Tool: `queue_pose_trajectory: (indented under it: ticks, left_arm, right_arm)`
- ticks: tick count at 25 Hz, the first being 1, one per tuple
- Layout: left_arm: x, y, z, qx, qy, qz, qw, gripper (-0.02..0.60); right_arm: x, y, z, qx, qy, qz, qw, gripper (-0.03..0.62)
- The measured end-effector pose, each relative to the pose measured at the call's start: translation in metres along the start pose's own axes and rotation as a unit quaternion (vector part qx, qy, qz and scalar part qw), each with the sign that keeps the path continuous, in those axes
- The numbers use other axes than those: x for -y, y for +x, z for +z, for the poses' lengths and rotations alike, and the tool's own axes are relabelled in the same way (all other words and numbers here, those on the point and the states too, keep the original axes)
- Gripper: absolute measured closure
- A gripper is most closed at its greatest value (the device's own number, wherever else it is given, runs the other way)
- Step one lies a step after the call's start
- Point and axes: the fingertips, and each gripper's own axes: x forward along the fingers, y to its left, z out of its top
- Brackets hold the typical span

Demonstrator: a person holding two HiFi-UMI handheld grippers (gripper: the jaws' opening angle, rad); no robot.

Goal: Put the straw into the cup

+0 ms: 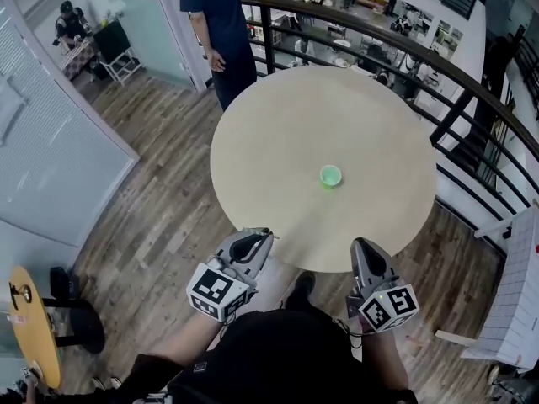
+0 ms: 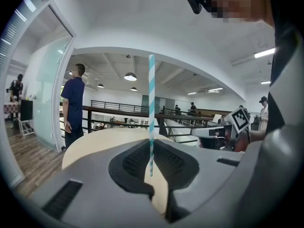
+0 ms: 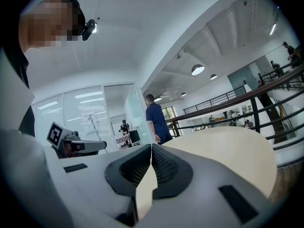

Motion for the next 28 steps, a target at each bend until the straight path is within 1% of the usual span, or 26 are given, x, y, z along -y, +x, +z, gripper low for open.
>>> queue_pose_trajectory:
  ticks: [5, 7, 9, 13, 20, 24, 28]
  left_arm:
    - [0.001, 0.032, -0.006, -0.015, -0.021, -0.009, 0.9996, 0.555]
    - [0.0, 0.047, -0.007, -0.022, -0.03, -0.017, 0.9992, 0.555]
    - [-0.003, 0.06, -0.005, -0.023, -0.029, -0.024, 0.999, 0.555]
    - [-0.015, 0.082, 0.006, -0.018, -0.015, -0.039, 0.9989, 0.555]
    - [-0.038, 0.121, 0.012, -0.022, -0.009, -0.077, 0.9967, 0.555]
    - [-0.042, 0.148, 0.008, -0.033, -0.005, -0.093, 0.9951, 0.555]
    - [-0.052, 0.175, -0.001, -0.045, -0.005, -0.109, 0.993, 0.555]
  right_arm:
    - [0.023, 0.022, -0.008, -0.016, 0.001, 0.019, 1.0, 0.571]
    - [0.032, 0.032, -0.011, -0.026, 0.009, 0.02, 0.999, 0.571]
    - [0.038, 0.041, -0.012, -0.032, 0.016, 0.017, 0.999, 0.571]
    - [0.049, 0.057, -0.01, -0.04, 0.019, 0.0, 0.999, 0.571]
    - [0.071, 0.082, -0.009, -0.045, 0.031, -0.039, 0.998, 0.571]
    - [0.087, 0.091, -0.015, -0.053, 0.039, -0.053, 0.996, 0.571]
    - [0.102, 0.105, -0.03, -0.07, 0.047, -0.064, 0.994, 0.571]
